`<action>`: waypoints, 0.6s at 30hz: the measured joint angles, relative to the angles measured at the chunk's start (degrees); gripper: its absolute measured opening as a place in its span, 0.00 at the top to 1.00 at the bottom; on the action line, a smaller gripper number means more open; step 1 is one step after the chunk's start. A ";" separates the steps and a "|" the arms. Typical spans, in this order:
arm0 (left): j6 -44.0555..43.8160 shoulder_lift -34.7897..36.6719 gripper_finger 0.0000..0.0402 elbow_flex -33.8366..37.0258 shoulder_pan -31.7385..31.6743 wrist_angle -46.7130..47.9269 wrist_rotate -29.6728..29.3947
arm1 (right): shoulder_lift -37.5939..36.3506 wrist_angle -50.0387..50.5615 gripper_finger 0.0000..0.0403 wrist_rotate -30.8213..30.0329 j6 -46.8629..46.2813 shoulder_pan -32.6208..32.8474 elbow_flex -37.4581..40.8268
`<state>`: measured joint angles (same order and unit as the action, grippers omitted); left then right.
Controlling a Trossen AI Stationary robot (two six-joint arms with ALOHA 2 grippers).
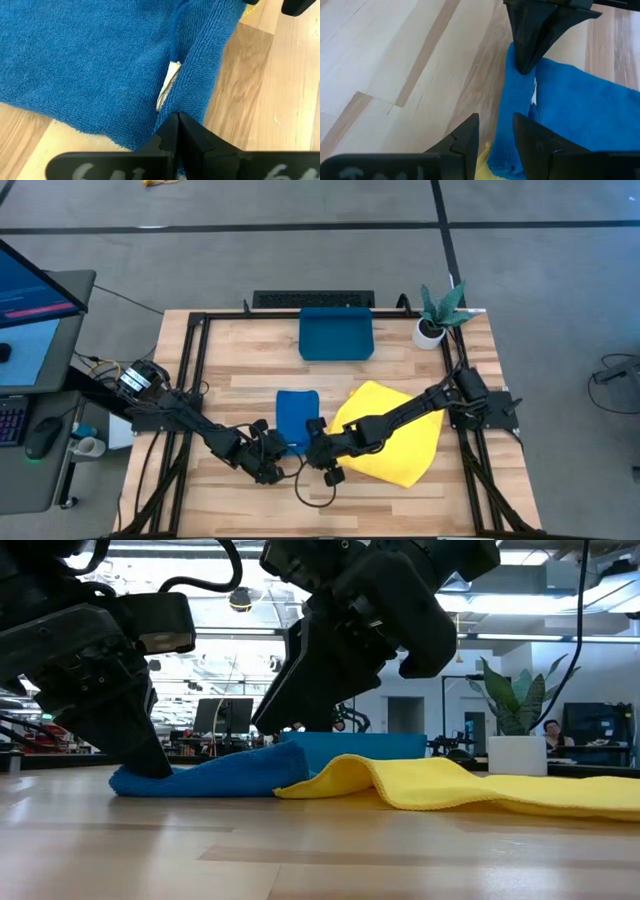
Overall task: Roll microfiber towels into tight, uniform cylinder then place into a basket
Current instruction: Roll the blue microfiber cloth
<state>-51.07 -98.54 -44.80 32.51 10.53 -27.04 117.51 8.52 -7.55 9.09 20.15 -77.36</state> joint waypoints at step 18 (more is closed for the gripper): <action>0.26 0.00 1.00 -0.05 -0.07 0.38 0.26 | 5.31 -2.20 0.65 -0.07 -2.85 -0.60 -0.43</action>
<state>-50.81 -98.54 -44.84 32.45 10.91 -26.79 122.83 6.32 -7.62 6.23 19.56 -77.79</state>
